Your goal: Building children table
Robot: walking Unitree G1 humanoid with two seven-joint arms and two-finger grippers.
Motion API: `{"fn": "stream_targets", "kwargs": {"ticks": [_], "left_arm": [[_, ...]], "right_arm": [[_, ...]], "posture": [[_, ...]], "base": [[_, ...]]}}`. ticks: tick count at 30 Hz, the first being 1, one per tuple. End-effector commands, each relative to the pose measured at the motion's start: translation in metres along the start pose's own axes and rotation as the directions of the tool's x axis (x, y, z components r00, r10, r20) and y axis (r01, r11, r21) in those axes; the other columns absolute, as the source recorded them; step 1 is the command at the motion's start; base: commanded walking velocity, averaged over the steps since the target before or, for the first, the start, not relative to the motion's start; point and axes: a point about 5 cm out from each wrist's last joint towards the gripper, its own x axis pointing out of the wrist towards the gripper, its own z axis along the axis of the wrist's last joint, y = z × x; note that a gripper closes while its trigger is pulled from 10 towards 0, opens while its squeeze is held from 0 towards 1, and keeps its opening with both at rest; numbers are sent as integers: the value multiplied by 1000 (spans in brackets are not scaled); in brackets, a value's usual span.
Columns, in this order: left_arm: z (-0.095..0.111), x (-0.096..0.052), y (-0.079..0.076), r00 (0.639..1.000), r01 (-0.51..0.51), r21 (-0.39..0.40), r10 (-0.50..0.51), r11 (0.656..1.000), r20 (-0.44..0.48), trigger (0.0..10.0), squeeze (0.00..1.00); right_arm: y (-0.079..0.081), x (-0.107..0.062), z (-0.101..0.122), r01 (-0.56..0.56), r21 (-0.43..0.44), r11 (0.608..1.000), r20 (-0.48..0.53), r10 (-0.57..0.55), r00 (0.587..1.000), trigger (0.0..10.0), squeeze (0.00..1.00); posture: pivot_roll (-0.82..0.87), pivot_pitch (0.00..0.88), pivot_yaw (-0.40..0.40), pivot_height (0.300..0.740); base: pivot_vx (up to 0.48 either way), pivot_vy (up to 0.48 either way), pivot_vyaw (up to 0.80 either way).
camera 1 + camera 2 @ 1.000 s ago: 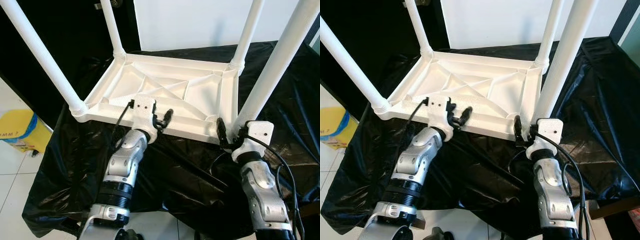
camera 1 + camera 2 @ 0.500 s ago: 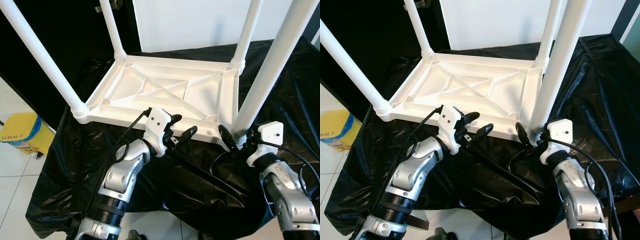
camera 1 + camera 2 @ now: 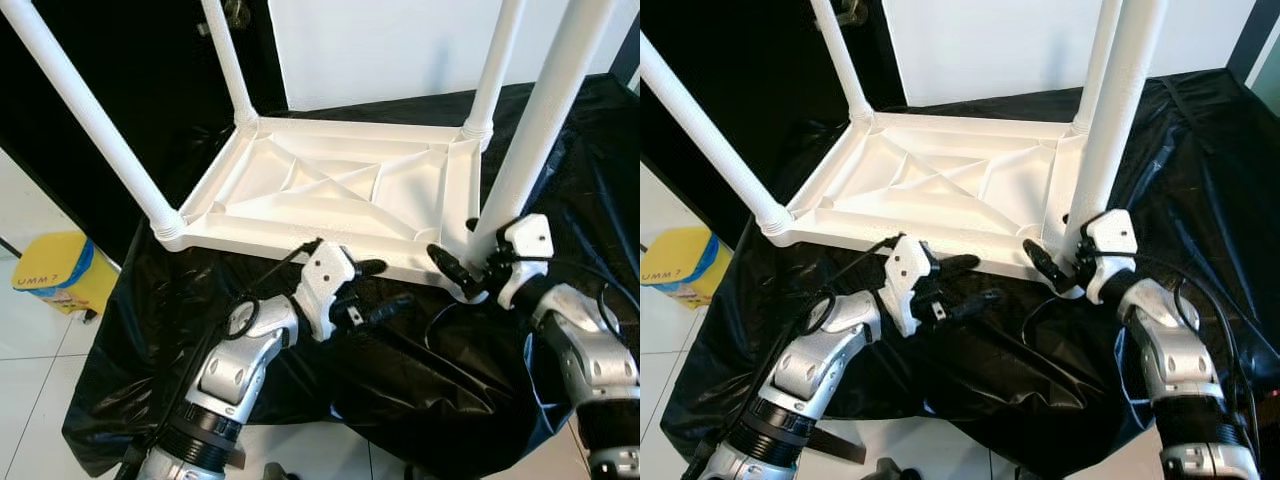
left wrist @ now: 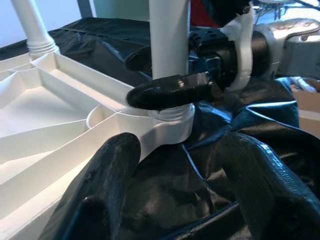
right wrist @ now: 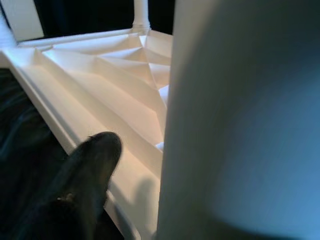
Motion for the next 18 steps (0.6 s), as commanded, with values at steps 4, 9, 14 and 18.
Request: {"fn": "stream_targets", "kwargs": {"ticks": [4, 9, 14, 18], "left_arm": [[1, -4, -2, 1000, -3, 5, 3, 1000, -12, 10000, 0], [1, -6, -3, 1000, -13, 0, 13, 1000, -15, 10000, 0], [0, -6, -3, 1000, -20, -5, 20, 1000, -11, 10000, 0], [0, -5, -3, 1000, -28, -7, 28, 1000, -9, 10000, 0]], "right_arm": [[1, 5, -5, -51, -3, 999, -22, 51, 998, 0, 0], [-1, 3, -9, -58, 8, 998, -34, 58, 998, 0, 0], [-1, 1, -18, -48, 31, 998, -60, 50, 997, 10000, 0], [1, -1, -19, 15, 55, 998, -54, -12, 998, 10000, 0]], "posture": [[-133, 50, 96, 740], [-131, 53, 93, 740], [-136, 58, 88, 740], [-141, 63, 87, 740]], "base": [[0, 0, 0], [0, 0, 0], [0, 0, 0], [0, 0, 0]]}}
